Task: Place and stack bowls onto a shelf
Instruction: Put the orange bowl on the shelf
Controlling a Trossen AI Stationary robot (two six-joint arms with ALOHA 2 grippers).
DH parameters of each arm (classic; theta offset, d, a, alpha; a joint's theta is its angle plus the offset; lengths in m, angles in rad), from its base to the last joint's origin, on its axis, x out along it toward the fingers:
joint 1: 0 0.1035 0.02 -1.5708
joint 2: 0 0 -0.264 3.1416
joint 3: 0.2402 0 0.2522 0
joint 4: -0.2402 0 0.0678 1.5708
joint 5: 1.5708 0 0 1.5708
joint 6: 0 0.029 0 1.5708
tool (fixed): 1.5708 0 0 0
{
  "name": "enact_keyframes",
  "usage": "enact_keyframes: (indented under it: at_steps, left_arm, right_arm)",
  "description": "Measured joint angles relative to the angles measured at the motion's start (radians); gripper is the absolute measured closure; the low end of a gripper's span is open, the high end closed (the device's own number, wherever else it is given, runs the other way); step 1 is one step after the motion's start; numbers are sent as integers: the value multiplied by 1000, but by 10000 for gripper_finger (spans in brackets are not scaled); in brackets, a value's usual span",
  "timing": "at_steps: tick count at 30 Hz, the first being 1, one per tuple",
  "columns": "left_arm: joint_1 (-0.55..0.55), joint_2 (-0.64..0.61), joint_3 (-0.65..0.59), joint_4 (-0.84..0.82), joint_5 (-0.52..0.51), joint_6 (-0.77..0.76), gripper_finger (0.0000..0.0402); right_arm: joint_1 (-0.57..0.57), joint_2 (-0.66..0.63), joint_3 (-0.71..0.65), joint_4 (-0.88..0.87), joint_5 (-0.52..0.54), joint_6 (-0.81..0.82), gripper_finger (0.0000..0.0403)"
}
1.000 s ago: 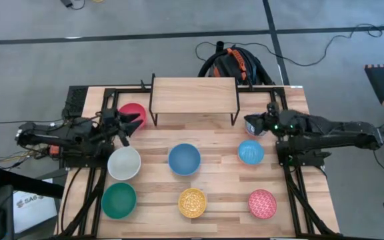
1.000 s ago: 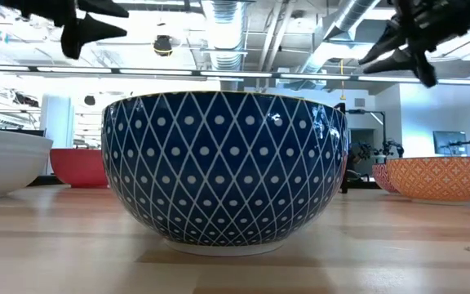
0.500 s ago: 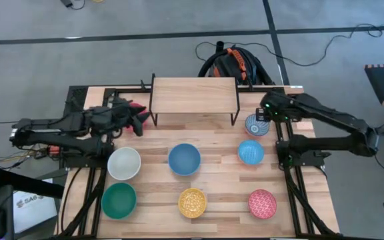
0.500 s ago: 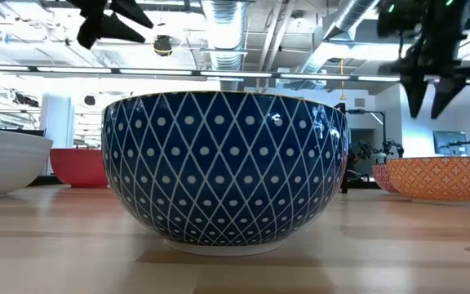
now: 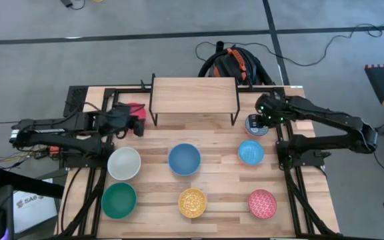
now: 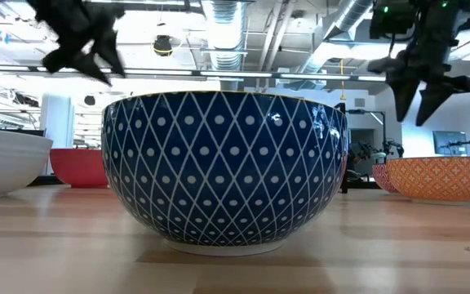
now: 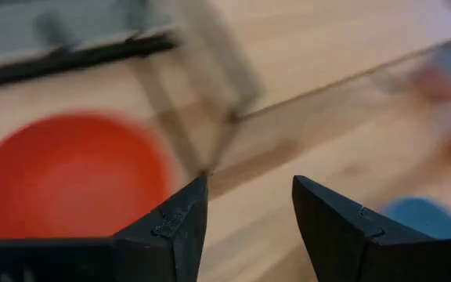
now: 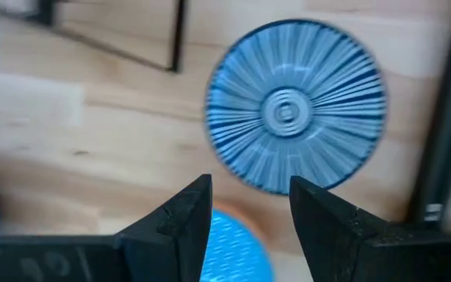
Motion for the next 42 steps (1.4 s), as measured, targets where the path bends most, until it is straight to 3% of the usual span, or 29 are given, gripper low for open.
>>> enact_keyframes:
  at_steps: [3,6,8,16,25,29,36,42]
  left_arm:
    - [111,9,1,-59,92,7,230]
    - [201,38,1,-112,237,148,230]
    - [236,69,1,-146,281,238,230]
    - [325,294,1,-170,352,524,230]
    - [371,519,1,-171,334,643,234]
    - [371,568,1,-163,336,671,271]
    - [371,590,1,-150,338,672,385]
    - [365,585,1,-158,343,699,398]
  right_arm:
    - [85,-7,0,16,2,70,204]
    - [152,-6,0,16,24,117,204]
    - [186,-5,0,17,40,143,204]
    - [276,-5,0,17,60,204,204]
    - [313,-5,0,17,81,221,204]
    - [314,-5,0,17,82,221,204]
    - [314,-5,0,17,90,220,204]
    - [313,-5,0,17,90,221,214]
